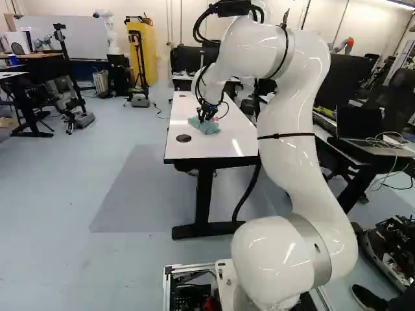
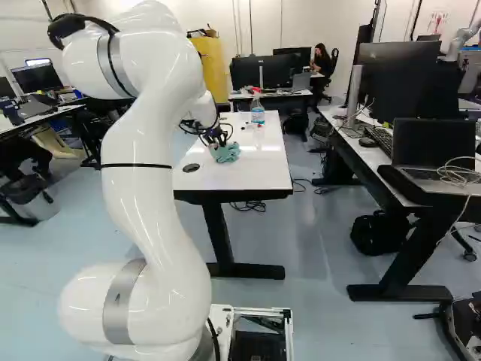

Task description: Clean the table with the green towel

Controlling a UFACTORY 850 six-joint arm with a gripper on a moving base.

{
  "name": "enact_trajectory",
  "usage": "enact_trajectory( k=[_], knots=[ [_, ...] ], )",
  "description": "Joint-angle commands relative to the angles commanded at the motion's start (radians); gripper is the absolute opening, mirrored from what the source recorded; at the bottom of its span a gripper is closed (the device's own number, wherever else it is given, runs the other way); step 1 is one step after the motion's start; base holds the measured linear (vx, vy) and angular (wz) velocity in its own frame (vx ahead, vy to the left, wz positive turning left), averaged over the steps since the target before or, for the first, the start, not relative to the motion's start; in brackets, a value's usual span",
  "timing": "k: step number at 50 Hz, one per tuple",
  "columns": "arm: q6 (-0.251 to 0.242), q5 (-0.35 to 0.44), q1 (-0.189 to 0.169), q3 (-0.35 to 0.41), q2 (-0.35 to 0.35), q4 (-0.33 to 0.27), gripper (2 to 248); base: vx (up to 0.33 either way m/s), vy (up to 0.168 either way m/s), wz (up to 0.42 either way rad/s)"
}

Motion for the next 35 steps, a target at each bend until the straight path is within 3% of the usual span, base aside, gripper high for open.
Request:
enact_trajectory(
  k=[15,35],
  knots=[
    [0.000,0.000,-0.013,0.080,0.058,0.000,43,0.000,0.000,0.000],
    [0.000,0.000,-0.060,0.137,0.100,0.000,43,0.000,0.000,0.000]
  ],
)
